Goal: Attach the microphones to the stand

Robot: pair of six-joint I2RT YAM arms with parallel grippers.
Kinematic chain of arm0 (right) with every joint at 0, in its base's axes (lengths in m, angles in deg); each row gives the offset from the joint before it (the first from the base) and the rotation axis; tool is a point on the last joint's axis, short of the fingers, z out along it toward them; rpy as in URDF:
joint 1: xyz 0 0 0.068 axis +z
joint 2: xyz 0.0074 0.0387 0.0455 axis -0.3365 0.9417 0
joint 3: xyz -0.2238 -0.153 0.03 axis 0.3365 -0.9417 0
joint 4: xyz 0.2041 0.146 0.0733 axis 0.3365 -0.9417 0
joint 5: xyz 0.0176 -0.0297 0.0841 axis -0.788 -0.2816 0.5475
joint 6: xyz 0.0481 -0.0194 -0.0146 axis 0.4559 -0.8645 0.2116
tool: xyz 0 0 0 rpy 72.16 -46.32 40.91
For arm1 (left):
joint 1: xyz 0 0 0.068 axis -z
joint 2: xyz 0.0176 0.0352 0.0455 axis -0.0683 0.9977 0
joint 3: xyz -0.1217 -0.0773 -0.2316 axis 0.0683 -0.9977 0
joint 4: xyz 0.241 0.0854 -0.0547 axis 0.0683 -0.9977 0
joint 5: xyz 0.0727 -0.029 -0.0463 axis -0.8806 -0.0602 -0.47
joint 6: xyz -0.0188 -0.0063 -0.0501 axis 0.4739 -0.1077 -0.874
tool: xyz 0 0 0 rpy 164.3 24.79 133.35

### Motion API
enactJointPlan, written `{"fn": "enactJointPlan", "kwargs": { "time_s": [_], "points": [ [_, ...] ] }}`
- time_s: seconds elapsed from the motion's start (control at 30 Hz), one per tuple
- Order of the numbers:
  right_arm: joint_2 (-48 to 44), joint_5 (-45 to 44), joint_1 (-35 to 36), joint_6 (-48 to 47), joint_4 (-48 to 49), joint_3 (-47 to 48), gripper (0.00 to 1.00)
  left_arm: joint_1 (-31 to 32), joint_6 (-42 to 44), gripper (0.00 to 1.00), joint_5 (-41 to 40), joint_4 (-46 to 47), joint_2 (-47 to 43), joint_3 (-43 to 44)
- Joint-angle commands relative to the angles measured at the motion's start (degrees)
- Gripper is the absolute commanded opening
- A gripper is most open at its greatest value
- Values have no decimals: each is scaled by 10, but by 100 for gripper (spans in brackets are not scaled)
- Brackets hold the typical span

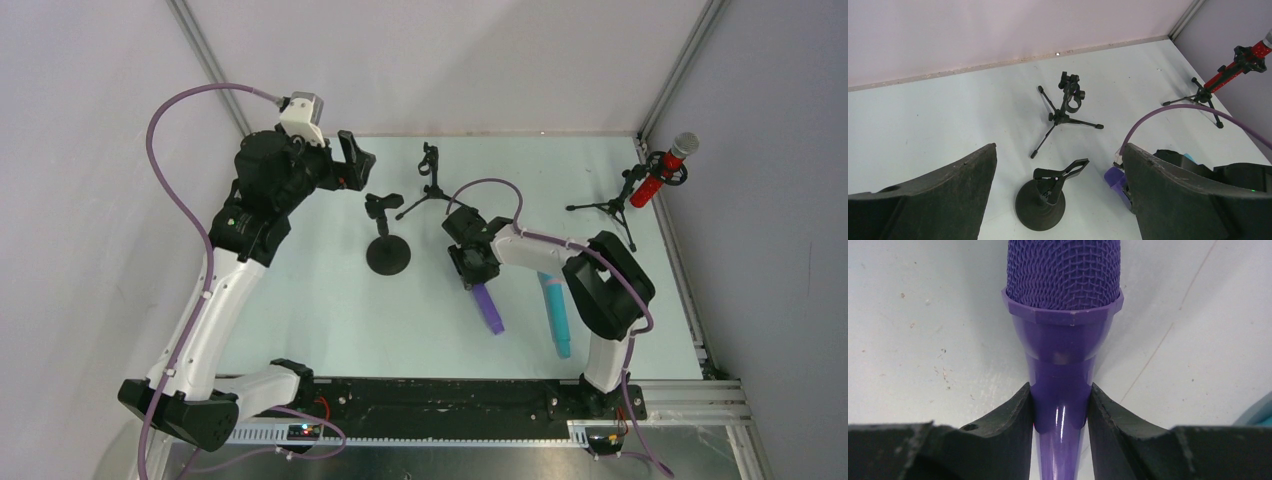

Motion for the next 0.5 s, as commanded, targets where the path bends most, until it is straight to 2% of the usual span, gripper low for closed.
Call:
{"fn": "enactJointPlan", "kwargs": {
  "time_s": [0.0, 0.47],
  "points": [
    [-66, -9, -7, -16, -8, 3, 0, -5, -1, 98, 6, 24, -6, -6],
    [-320, 30, -33, -22, 56, -60, 0, -5, 14, 98, 8, 25, 5, -8]
  ]
}}
